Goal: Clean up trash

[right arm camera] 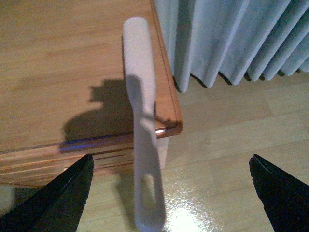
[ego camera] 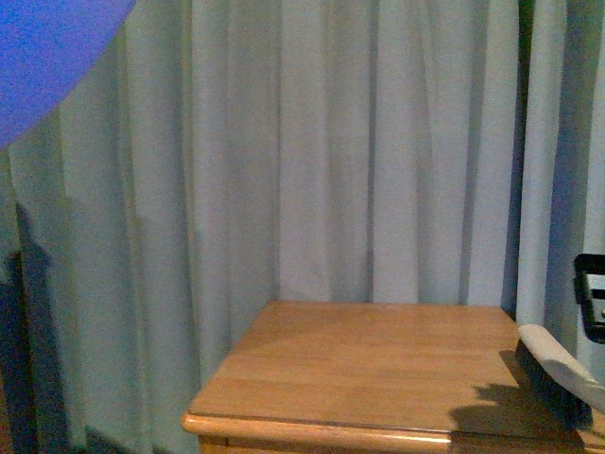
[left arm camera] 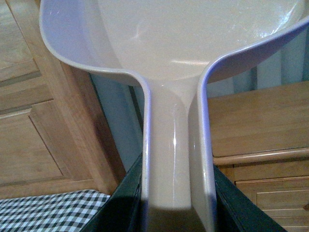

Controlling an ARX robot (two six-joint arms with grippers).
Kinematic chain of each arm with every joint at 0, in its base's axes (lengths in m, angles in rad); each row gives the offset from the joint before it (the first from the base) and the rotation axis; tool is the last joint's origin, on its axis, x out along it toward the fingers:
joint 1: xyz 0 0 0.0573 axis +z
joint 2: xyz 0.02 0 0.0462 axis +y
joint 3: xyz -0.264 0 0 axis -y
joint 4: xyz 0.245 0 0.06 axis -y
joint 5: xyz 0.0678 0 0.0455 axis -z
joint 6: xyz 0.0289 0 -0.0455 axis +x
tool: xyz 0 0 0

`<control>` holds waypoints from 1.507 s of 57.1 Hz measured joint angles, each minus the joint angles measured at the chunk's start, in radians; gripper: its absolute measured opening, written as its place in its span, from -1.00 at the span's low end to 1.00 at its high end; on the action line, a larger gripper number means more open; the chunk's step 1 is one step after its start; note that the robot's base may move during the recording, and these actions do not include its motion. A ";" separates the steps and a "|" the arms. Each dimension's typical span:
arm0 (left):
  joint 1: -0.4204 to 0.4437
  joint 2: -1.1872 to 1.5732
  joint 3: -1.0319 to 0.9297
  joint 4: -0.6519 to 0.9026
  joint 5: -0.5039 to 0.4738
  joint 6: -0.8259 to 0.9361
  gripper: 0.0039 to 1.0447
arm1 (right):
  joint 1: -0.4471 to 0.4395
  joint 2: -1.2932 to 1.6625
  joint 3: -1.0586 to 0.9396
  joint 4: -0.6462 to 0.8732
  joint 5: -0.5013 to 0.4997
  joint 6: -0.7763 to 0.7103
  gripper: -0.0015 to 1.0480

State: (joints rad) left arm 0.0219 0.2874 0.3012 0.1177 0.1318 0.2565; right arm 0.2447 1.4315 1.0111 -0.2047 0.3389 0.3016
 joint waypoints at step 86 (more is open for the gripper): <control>0.000 0.000 0.000 0.000 0.000 0.000 -0.48 | -0.042 0.334 0.129 0.063 -0.039 0.098 -0.60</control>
State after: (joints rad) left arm 0.0219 0.2871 0.3012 0.1177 0.1318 0.2565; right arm 0.2031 1.7653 1.1397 -0.1417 0.3004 0.4000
